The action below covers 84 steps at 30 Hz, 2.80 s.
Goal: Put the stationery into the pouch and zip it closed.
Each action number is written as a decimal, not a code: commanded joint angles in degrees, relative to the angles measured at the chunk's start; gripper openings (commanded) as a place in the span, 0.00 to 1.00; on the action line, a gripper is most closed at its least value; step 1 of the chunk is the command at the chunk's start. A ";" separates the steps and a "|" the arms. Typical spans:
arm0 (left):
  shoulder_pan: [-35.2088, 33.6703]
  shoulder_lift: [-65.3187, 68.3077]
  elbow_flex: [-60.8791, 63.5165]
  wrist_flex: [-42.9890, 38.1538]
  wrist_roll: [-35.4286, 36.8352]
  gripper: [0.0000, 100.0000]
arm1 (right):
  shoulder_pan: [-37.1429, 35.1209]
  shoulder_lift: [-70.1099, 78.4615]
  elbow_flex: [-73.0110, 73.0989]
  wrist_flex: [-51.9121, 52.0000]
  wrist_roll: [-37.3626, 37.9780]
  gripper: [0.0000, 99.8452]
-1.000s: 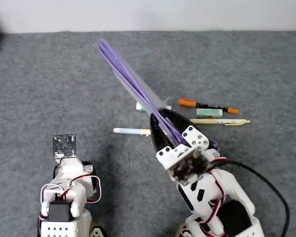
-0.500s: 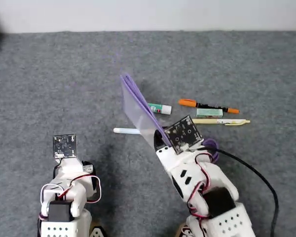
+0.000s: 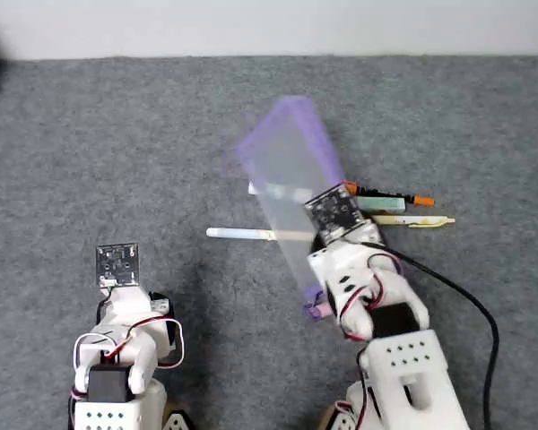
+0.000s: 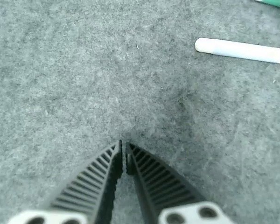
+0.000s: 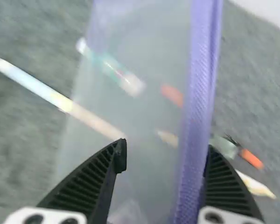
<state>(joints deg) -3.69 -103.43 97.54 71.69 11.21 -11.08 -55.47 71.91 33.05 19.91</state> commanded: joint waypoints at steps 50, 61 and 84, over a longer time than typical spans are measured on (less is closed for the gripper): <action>-0.35 -0.88 -1.19 0.18 0.70 0.01 | -6.11 3.21 7.47 -9.63 40.44 0.03; -0.35 -0.88 -1.19 0.18 0.70 0.01 | -6.64 3.21 -10.02 18.07 27.96 0.03; -0.35 -0.88 -1.19 0.18 0.70 0.01 | -15.52 42.33 -42.02 45.05 16.44 0.17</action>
<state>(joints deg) -3.69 -103.43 97.54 71.69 11.21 -26.73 -19.87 37.71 75.16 37.67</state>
